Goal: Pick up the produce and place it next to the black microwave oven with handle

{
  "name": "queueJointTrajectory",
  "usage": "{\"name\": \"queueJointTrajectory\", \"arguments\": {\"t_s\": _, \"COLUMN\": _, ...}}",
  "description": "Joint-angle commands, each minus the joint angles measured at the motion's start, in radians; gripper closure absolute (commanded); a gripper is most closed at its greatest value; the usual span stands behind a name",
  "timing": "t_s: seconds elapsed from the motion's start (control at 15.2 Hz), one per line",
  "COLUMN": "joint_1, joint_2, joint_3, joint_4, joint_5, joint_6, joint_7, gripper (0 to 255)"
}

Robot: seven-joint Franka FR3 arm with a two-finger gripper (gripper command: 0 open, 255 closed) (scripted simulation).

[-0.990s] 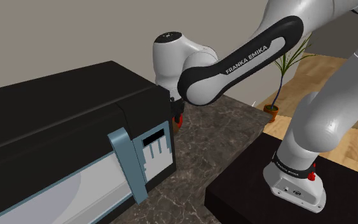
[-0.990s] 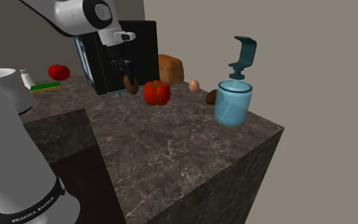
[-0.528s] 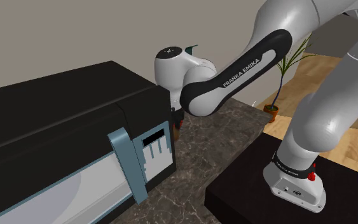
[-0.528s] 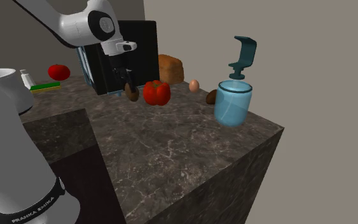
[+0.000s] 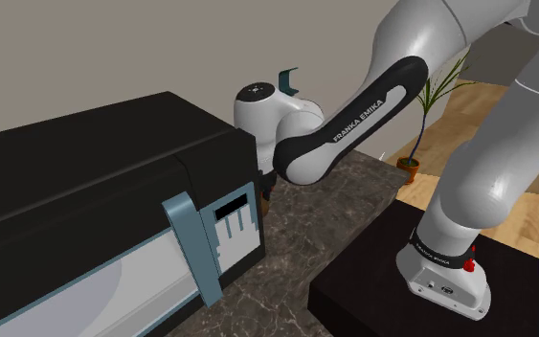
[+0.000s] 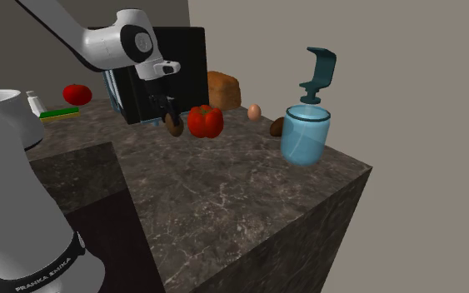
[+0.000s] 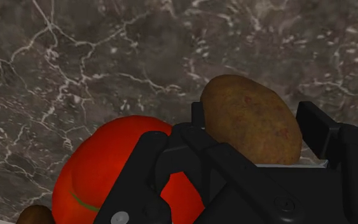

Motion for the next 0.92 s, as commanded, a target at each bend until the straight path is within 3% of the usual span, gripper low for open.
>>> {"name": "queueJointTrajectory", "arguments": {"t_s": 0.0, "joint_1": 0.000, "joint_2": 0.007, "joint_3": 0.001, "joint_4": -0.006, "joint_5": 0.000, "joint_6": -0.002, "joint_7": 0.002, "gripper": 255}}
{"name": "queueJointTrajectory", "arguments": {"t_s": 0.2, "joint_1": 0.000, "joint_2": 0.007, "joint_3": 0.001, "joint_4": -0.006, "joint_5": -0.001, "joint_6": -0.002, "joint_7": 0.002, "gripper": 255}}
{"name": "queueJointTrajectory", "arguments": {"t_s": 0.26, "joint_1": 0.000, "joint_2": 0.008, "joint_3": 0.001, "joint_4": -0.007, "joint_5": -0.001, "joint_6": -0.001, "joint_7": 0.002, "gripper": 0}}
{"name": "queueJointTrajectory", "arguments": {"t_s": 0.59, "joint_1": 0.000, "joint_2": 0.007, "joint_3": 0.001, "joint_4": -0.006, "joint_5": -0.001, "joint_6": -0.002, "joint_7": 0.002, "gripper": 0}}
{"name": "queueJointTrajectory", "arguments": {"t_s": 0.86, "joint_1": 0.029, "joint_2": -0.095, "joint_3": -0.017, "joint_4": 0.041, "joint_5": 0.075, "joint_6": -0.138, "joint_7": -0.054, "gripper": 0}}
